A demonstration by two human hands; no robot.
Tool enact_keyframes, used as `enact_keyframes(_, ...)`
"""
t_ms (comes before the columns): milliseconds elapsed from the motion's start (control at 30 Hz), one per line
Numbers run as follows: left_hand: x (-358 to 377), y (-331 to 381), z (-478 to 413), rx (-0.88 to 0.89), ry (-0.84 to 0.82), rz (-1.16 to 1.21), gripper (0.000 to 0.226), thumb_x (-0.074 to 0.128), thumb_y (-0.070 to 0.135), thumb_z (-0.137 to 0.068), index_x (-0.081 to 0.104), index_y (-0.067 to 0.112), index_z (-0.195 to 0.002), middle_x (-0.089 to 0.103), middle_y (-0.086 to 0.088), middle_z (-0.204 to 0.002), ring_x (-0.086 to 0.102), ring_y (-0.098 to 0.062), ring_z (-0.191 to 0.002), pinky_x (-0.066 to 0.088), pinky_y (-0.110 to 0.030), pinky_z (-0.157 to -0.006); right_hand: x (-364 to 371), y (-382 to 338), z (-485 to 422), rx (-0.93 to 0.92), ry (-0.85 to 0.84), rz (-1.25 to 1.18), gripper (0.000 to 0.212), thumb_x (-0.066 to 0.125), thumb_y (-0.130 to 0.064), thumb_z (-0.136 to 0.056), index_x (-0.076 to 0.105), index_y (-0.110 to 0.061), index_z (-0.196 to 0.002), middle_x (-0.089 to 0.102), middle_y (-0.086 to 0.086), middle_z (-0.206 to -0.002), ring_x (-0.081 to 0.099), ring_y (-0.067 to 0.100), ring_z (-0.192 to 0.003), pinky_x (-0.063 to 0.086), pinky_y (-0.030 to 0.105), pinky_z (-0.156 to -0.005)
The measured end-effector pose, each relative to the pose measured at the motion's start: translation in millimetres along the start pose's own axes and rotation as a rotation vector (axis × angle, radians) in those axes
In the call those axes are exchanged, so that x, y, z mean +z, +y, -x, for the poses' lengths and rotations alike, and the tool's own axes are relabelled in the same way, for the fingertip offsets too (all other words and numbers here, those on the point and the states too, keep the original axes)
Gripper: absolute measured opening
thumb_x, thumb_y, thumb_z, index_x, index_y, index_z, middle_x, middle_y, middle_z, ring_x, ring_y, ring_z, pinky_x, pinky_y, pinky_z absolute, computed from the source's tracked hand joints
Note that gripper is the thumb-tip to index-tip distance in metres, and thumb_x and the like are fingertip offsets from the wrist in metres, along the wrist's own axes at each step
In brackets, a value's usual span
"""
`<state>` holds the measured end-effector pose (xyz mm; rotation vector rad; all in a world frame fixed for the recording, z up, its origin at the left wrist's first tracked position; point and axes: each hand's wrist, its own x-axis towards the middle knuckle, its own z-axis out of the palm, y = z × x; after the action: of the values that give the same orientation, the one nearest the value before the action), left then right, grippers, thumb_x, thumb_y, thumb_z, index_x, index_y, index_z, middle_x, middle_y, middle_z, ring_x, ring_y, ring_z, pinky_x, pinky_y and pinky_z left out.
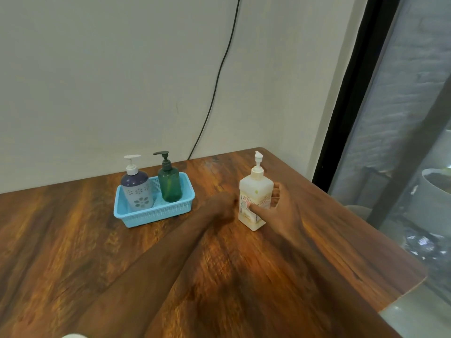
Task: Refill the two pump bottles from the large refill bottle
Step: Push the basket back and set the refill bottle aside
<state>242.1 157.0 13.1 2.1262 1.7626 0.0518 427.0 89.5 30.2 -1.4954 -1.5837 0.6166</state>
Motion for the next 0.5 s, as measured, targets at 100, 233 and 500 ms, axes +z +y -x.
enact_keyframes(100, -7.7, -4.2, -19.4, -0.005, -0.004, -0.019, 0.064, 0.075, 0.013, -0.086, 0.052, 0.027, -0.144, 0.059, -0.002, -0.143, 0.059, -0.026, -0.128, 0.052, -0.045, -0.109, 1.2, 1.6, -18.8, -0.013, 0.016, -0.015, 0.086, 0.09, -0.042, -0.067, 0.042, -0.023, -0.136, 0.058, -0.005, -0.132, 0.059, 0.01, -0.11, 0.054, 0.029, -0.086)
enact_keyframes(233, -17.4, -4.7, -40.1, -0.035, 0.01, -0.076, 0.046, 0.075, 0.024, -0.087, 0.063, 0.023, -0.131, 0.065, -0.003, -0.129, 0.063, -0.022, -0.112, 0.057, -0.041, -0.099, -1.0, -3.0, -57.6, -0.007, 0.039, -0.03, 0.082, 0.09, -0.038, -0.069, 0.043, -0.019, -0.134, 0.057, -0.01, -0.12, 0.059, 0.01, -0.105, 0.048, 0.02, -0.073)
enact_keyframes(500, -33.1, 9.5, -56.2, -0.069, -0.164, -0.278, 0.063, 0.071, 0.034, -0.094, 0.049, 0.018, -0.151, 0.051, -0.01, -0.15, 0.051, -0.032, -0.137, 0.043, -0.049, -0.116, 14.7, -3.7, -148.5, -0.03, 0.151, -0.019, 0.076, 0.091, -0.033, -0.068, 0.048, -0.015, -0.128, 0.064, 0.002, -0.122, 0.065, 0.019, -0.104, 0.056, 0.032, -0.083)
